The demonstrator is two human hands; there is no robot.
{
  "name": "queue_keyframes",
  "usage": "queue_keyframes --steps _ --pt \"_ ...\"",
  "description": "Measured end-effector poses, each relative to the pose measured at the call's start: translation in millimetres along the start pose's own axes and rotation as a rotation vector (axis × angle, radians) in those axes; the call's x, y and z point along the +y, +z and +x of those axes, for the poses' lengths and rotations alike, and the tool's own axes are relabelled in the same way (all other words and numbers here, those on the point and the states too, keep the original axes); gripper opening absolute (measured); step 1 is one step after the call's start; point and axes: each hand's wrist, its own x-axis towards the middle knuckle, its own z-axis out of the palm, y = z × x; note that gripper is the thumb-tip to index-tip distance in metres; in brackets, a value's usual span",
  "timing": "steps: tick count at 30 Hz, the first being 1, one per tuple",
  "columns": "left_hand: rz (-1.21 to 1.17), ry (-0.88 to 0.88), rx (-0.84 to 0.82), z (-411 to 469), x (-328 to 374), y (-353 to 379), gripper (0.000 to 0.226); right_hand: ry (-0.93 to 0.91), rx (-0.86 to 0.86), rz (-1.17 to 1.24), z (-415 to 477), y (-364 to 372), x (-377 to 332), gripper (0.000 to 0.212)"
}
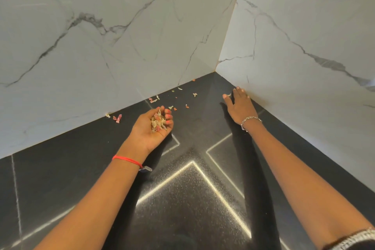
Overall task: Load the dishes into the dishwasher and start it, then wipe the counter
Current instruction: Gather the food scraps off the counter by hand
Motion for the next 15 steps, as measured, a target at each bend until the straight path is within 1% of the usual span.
queue_keyframes --steps 2,4,7,12,15 --pt "-0.010 0.001 0.000 -1.8 -0.5 -0.5 0.030 0.025 -0.004 0.079 -3.2 0.8 -10.3 0.061" --pt "-0.024 0.005 -0.002 -3.2 -0.8 -0.2 0.030 -0.005 -0.029 0.141 -5.9 3.7 -22.8 0.062" --pt "-0.035 0.012 -0.008 -5.9 0.0 -0.6 0.030 -0.099 -0.074 0.125 -5.8 13.0 -45.9 0.066" --pt "-0.003 0.022 0.007 -14.2 6.7 -5.4 0.031 -0.200 -0.138 0.144 8.7 24.5 -85.9 0.067" --pt "0.005 0.037 0.017 -19.5 13.0 -10.5 0.031 -0.212 -0.135 0.120 18.6 29.8 -100.5 0.071"
